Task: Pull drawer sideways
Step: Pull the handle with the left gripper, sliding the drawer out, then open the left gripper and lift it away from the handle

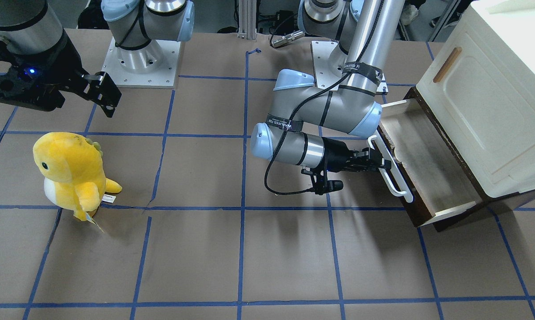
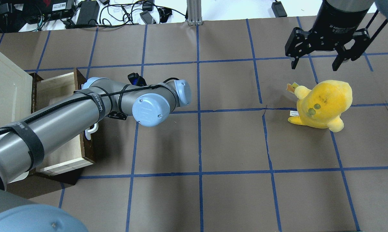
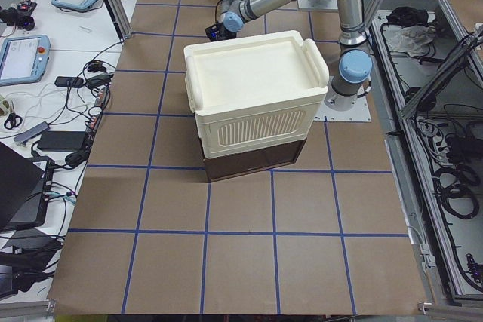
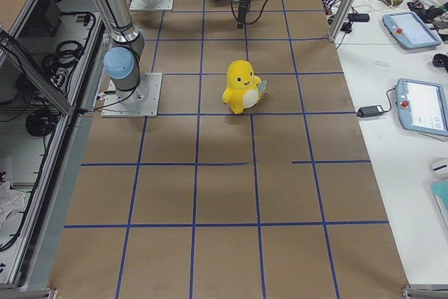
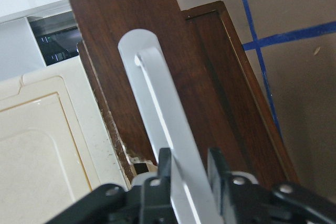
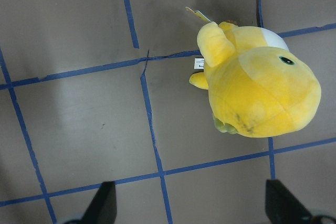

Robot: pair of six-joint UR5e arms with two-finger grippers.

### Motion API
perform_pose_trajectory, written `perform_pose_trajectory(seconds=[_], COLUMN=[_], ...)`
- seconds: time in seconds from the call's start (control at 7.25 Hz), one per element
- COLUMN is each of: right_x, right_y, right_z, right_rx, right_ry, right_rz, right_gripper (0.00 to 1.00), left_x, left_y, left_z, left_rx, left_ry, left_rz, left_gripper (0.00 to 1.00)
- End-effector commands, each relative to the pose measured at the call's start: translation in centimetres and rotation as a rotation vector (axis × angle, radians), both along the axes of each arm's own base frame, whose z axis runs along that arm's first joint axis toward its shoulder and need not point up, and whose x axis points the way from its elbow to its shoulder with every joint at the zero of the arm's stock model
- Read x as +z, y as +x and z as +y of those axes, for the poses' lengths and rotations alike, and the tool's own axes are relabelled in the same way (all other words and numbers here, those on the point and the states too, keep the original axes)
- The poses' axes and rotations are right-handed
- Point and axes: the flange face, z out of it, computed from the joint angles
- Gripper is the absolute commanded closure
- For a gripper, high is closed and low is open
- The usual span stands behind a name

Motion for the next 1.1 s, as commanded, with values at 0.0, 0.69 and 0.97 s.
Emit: perform_pose_trajectory(seconds=[0.0,0.69,0.97], right_x=[0.0,0.0,0.0], right_y=[0.0,-0.1,0.0], right_z=[0.0,0.0,0.0], right_rx=[0.0,-0.002,0.0], right_ry=[0.001,-0.001,-0.001], right_rz=[0.0,0.0,0.0], right_gripper=[0.0,0.0,0.0], left_x=[1.4,15.8,23.7], left_y=[0.1,-2.2,-0.8], left_z=[-0.1,-2.4,-1.2], left_rx=[-0.001,0.112,0.184], left_ry=[-0.018,-0.061,-0.128], left_rz=[0.01,0.463,0.752], left_gripper=[0.0,0.0,0.0])
